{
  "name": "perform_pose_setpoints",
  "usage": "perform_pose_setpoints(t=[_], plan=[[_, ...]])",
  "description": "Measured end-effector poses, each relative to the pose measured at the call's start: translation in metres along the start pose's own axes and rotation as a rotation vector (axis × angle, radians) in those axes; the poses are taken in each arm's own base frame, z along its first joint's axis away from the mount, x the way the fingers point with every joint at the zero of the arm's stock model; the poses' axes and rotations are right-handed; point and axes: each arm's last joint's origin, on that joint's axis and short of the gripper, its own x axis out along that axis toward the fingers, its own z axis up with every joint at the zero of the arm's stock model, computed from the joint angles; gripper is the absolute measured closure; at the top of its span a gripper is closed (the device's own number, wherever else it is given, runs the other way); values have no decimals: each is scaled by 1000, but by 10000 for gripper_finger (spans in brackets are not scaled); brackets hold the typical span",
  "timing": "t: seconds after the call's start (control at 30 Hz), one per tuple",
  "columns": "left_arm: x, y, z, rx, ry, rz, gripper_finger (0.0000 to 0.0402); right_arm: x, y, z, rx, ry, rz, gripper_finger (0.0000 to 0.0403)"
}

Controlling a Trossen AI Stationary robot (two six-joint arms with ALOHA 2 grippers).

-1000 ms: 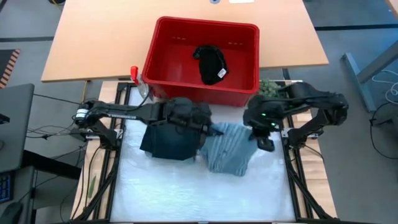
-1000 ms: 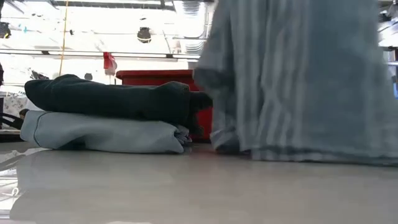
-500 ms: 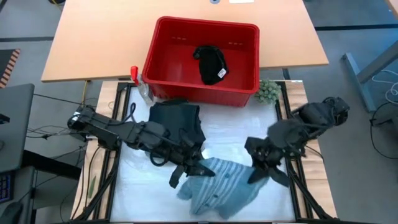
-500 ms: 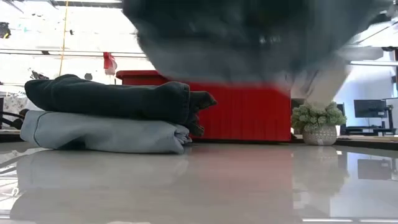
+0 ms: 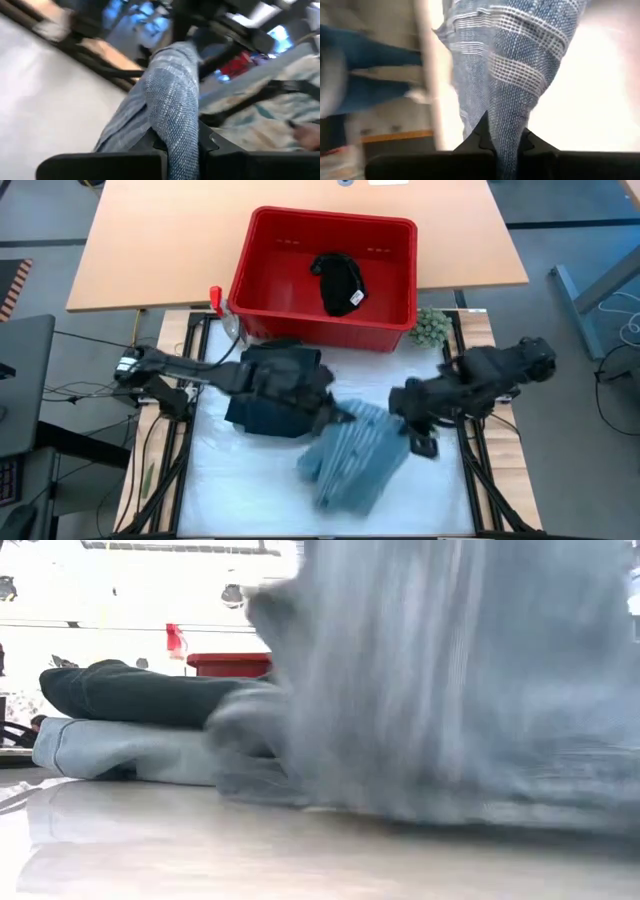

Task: Fold laundry
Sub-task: Fold the blue shirt from the red laundry bin

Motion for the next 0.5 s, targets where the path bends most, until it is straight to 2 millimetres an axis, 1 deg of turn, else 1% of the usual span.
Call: perform_pose_setpoints(t=[0.07, 0.13, 0.2, 0.23, 0.3, 0.4, 0.5], plan=[[1, 41, 5, 39, -8, 51, 392, 9, -22, 2, 22, 39, -143, 373], [1, 81, 9, 102, -34, 99, 392, 16, -44, 7, 63, 42, -259, 373], [-2, 112, 14, 171, -59, 112, 392, 24, -64, 11, 102, 54, -359, 373], [-3, 123, 16, 196, -59, 118, 392, 28, -73, 12, 115, 57, -405, 373], [-5, 138, 23, 266, -72, 138, 392, 39, -85, 13, 115, 72, -491, 373], [-7, 150, 27, 417, -59, 194, 392, 57, -96, 12, 77, 67, -637, 373], [-7, 156, 25, 614, -26, 259, 392, 73, -98, 8, 5, 42, -771, 373]])
